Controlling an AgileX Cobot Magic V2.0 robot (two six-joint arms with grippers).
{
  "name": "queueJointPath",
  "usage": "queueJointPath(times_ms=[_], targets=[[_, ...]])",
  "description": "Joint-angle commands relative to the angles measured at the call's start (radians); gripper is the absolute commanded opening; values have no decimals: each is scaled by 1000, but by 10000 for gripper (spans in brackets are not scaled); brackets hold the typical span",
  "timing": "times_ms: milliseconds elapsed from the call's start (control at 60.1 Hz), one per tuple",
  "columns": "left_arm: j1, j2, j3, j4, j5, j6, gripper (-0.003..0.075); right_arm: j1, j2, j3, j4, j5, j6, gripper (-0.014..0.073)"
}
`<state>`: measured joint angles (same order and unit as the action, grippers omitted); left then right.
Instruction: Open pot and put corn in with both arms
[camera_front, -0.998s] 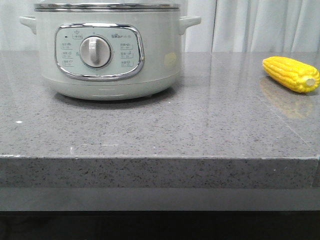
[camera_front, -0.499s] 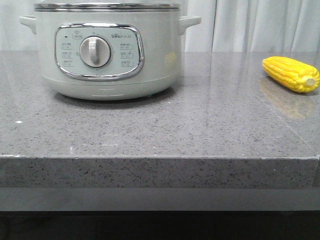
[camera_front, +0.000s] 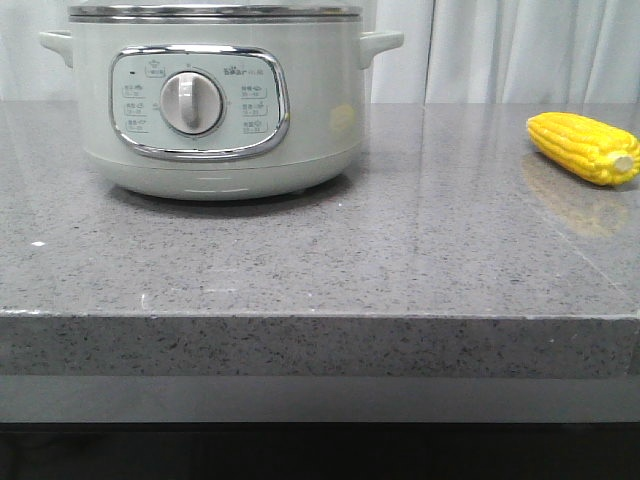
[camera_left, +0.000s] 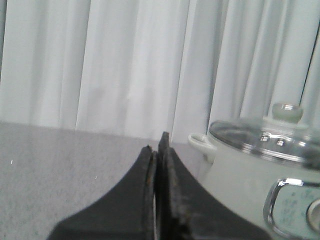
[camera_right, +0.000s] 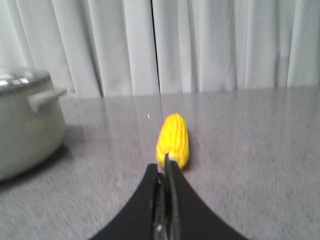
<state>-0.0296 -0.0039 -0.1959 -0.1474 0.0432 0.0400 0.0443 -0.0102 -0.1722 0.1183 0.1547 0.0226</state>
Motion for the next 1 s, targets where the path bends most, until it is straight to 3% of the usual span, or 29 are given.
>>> queueJointPath(times_ms=[0,416,981], targets=[[0,30,-134,-5,0,-5,-20,-2,3,-128,-4,14,-3,-68],[0,339,-534,12,379,-1,-20,-2,256,-489,-54,286,-4,-68],[0,548,-540,15,393,-1,-20,-2,419,-503,-54,391,-4,-67]])
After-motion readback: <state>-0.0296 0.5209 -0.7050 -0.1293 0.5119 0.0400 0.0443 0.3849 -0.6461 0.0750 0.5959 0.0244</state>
